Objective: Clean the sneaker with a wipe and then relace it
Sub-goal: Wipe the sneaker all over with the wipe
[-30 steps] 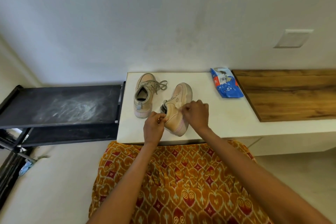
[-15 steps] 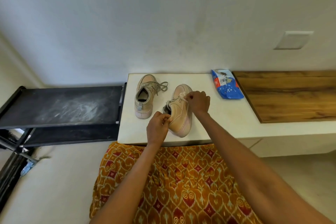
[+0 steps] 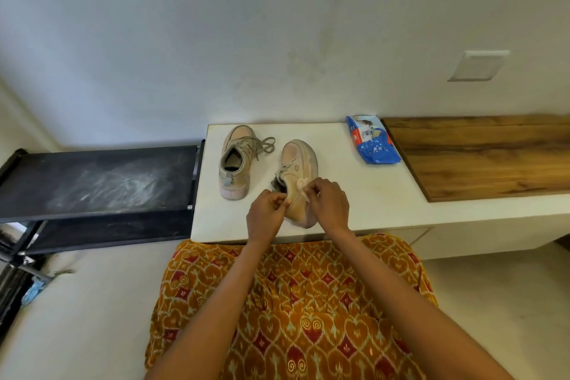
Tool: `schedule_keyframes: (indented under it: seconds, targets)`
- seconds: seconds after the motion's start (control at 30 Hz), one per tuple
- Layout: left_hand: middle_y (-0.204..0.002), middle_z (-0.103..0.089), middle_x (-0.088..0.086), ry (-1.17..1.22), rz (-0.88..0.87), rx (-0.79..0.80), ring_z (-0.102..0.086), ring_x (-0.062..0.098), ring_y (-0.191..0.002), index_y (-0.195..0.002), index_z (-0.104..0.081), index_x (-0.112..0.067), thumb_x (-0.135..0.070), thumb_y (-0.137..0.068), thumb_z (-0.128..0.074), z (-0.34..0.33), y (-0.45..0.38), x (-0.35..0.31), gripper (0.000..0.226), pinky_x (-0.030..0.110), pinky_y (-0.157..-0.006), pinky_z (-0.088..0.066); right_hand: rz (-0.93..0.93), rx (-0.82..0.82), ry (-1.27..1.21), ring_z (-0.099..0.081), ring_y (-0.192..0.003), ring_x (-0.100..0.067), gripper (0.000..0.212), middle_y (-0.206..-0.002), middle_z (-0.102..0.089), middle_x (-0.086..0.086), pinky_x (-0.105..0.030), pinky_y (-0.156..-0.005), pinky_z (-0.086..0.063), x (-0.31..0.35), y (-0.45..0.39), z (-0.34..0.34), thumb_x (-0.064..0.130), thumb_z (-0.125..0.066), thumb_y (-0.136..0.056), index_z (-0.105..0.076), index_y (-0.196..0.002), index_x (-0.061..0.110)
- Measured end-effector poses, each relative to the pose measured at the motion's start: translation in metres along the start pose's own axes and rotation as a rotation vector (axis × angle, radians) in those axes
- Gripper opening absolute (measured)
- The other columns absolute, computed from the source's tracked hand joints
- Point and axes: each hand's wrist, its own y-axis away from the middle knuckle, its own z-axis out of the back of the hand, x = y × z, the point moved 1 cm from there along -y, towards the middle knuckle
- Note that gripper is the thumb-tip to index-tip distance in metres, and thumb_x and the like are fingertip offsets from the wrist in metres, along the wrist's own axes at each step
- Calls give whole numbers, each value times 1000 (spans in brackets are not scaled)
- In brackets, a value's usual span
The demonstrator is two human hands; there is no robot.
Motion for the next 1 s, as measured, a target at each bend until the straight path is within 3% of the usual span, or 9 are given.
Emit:
schedule_keyframes:
  seconds: [0.13,0.27,0.43,0.53,0.63,0.77,0.87,1.0]
  targets:
    - [-94,-63,-6,-185,-113,61,-58,12,-83,-89,-73,-24,-33,-86,-58,-22,-5,-43,18,26,-63,-42,-273,-33,-199,-60,-94,-27,18,-104,-64,-8,-34,-73,-46,-21,-8,-3,21,-45,-96,-56,-106,10]
    - [-96,-64,0,-335,-161,106,-61,18,-82,-93,-74,-21,-32,-90,-53,-46,-8,-68,23,26,-61,-41,-416,8,-385,-63,-96,-29,24,-104,-69,-13,-26,-72,-41,-46,-10,-1,13,-49,-93,-64,-111,9]
    - [-98,-64,0,-348,-202,153,-60,18,-88,-98,-73,-21,-31,-90,-56,-46,-10,-65,22,30,-69,-47,-427,-27,-419,-64,-84,-24,20,-90,-71,-9,-24,-65,-38,-53,9,-2,21,-56,-91,-70,-97,9]
    - [-102,-63,0,-258,-255,311,-55,16,-96,-101,-72,-19,-28,-88,-60,-35,-16,-57,20,28,-72,-43,-435,-23,-326,-63,-83,-24,22,-89,-71,-8,-26,-62,-38,-58,13,-5,27,-55,-92,-70,-97,12]
    - [-113,-54,3,-331,-383,468,-44,17,-108,-108,-69,-13,-20,-87,-59,-25,-24,-50,24,28,-77,-42,-476,2,-312,-61,-90,-26,21,-95,-69,-8,-29,-65,-43,-61,0,-9,27,-55,-91,-69,-99,14]
    - [-112,-54,8,-472,-451,359,-44,21,-106,-107,-69,-8,-14,-91,-52,-25,-23,-49,24,33,-75,-49,-522,10,-433,-59,-102,-27,22,-105,-69,-6,-32,-78,-48,-52,-9,-15,27,-58,-89,-69,-102,13]
    - [-107,-58,7,-363,-411,249,-46,21,-102,-103,-70,-7,-11,-88,-55,-30,-23,-46,23,29,-72,-45,-502,-53,-538,-61,-95,-22,19,-102,-69,-7,-24,-72,-39,-40,-1,-9,20,-59,-90,-68,-101,8]
    - [-90,-60,6,-106,-242,143,-49,18,-90,-94,-73,-7,-8,-79,-66,-22,-30,-38,16,23,-69,-36,-358,-91,-488,-57,-98,-19,17,-100,-67,-5,-27,-72,-42,-30,12,-6,30,-61,-88,-67,-96,17]
